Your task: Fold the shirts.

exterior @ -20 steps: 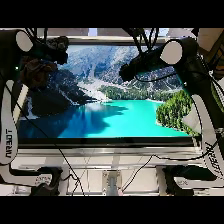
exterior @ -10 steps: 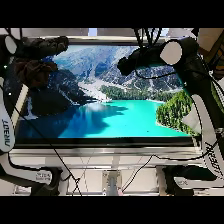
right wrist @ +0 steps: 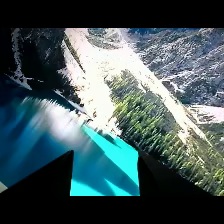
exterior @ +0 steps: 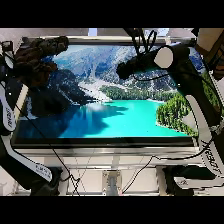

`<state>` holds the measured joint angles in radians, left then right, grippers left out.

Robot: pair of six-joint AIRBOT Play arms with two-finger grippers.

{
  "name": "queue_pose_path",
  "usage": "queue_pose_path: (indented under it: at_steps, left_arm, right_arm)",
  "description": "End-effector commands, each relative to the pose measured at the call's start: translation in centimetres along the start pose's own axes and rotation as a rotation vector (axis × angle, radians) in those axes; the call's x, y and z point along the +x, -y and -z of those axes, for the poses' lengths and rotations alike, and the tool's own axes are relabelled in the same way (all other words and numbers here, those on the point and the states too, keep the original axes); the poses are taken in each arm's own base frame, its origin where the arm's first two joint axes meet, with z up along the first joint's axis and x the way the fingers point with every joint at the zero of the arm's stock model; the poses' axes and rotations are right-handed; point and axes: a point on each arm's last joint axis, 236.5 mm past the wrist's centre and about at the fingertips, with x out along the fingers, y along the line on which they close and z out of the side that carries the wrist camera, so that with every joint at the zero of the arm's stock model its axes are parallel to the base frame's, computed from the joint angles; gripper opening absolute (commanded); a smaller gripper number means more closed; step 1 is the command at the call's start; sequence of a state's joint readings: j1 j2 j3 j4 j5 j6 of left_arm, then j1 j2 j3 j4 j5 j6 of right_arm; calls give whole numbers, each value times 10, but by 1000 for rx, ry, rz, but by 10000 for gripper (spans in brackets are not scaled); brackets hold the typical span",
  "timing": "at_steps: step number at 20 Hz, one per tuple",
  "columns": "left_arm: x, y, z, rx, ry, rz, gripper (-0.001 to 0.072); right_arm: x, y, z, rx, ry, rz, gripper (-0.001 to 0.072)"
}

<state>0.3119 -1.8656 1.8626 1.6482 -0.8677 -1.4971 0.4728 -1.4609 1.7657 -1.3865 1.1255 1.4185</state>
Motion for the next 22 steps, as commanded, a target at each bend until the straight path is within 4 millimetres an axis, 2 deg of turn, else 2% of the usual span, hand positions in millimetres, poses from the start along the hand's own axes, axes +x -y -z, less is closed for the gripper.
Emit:
queue_pose_path:
  at_steps: [1, 4, 9, 12, 13, 14, 16, 17, 18, 19, 20, 22]
  left_arm:
    - [39, -23, -3, 43, 70, -70, 548]
    - [60, -25, -6, 71, 121, -87, 548]
    - [104, -27, 21, 19, 73, -93, 539]
    - [122, -28, 25, 11, 51, -94, 535]
    - [125, -28, 24, 7, 56, -93, 489]
    - [127, -26, 23, -2, 58, -86, 404]
    - [129, -18, 27, -29, 44, -51, 147]
    - [129, -10, 29, -35, 32, -26, 133]
    - [127, 1, 33, -50, 9, 13, 30]
    - [124, 18, 35, -65, -12, 69, 14]
    - [117, 42, 34, -66, -33, 146, 13]
    - [86, 104, 17, 2, -12, 336, 12]
  right_arm:
    - [8, -12, 9, 56, -20, -54, 462]
    - [7, -24, 3, 84, 2, -105, 462]
    - [5, -36, 0, 109, 10, -154, 461]
    - [4, -41, -3, 122, 19, -179, 461]
    - [4, -42, -4, 125, 25, -183, 461]
    - [4, -42, -7, 127, 34, -183, 461]
    - [4, -41, -12, 130, 56, -180, 461]
    - [4, -40, -14, 130, 65, -177, 461]
    - [4, -39, -15, 125, 72, -173, 460]
    - [4, -36, -16, 119, 76, -160, 460]
    - [5, -30, -17, 107, 82, -134, 457]
    - [7, -9, -19, 60, 95, -45, 356]
